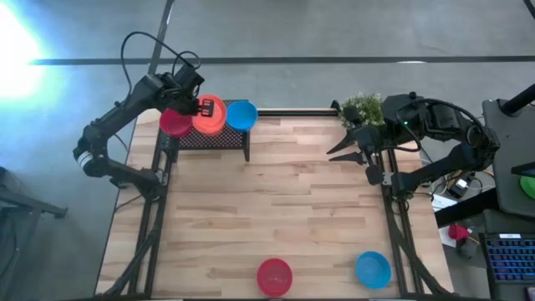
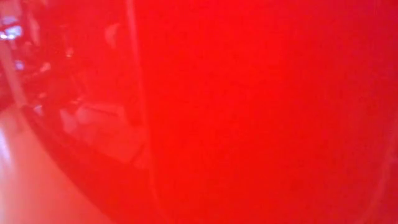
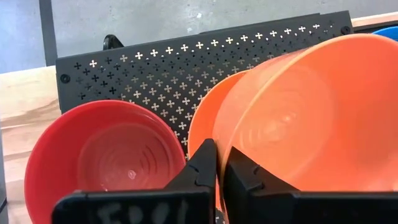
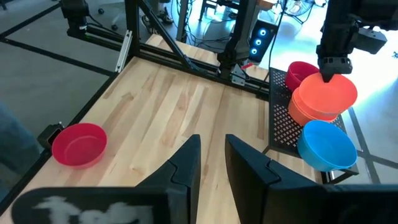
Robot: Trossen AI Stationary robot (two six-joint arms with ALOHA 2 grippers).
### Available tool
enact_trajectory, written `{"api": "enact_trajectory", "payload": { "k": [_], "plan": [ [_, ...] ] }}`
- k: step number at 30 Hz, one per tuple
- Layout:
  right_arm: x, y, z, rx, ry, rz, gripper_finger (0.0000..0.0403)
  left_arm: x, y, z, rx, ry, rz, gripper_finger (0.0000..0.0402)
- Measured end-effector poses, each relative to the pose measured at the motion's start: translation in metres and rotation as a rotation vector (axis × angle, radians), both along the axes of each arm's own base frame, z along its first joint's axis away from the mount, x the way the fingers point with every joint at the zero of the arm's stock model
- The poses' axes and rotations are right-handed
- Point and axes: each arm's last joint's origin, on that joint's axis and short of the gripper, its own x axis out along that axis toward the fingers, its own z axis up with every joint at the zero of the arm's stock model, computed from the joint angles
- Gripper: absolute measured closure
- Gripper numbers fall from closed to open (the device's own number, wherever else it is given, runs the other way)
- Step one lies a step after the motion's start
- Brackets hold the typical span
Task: Pick & Place Mini bowls
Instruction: Stack the orange bowl on top of the orange bowls on the shelf, then stack the blue bowl on top of the blue bowls on the shelf
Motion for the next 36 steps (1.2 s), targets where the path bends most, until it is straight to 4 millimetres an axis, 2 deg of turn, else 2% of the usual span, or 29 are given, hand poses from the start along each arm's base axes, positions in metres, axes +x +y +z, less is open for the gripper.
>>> {"api": "enact_trajectory", "payload": {
  "k": [13,16,29,36],
  "plan": [
    [0.000,0.000,0.000,0.004,0.001,-0.002,0.0335,0.000,0.000,0.000,-0.012,-0.019,0.002,0.0316],
    [0.000,0.000,0.000,0.007,0.001,-0.003,0.0335,-0.001,0.000,0.004,0.002,-0.006,-0.040,0.0314],
    [0.000,0.000,0.000,0.024,0.004,-0.013,0.0335,-0.008,-0.007,0.048,0.117,-0.103,-0.059,0.0314],
    [0.000,0.000,0.000,0.023,0.004,-0.012,0.0335,-0.005,-0.009,0.042,0.105,-0.040,-0.166,0.0314]
  ]
}}
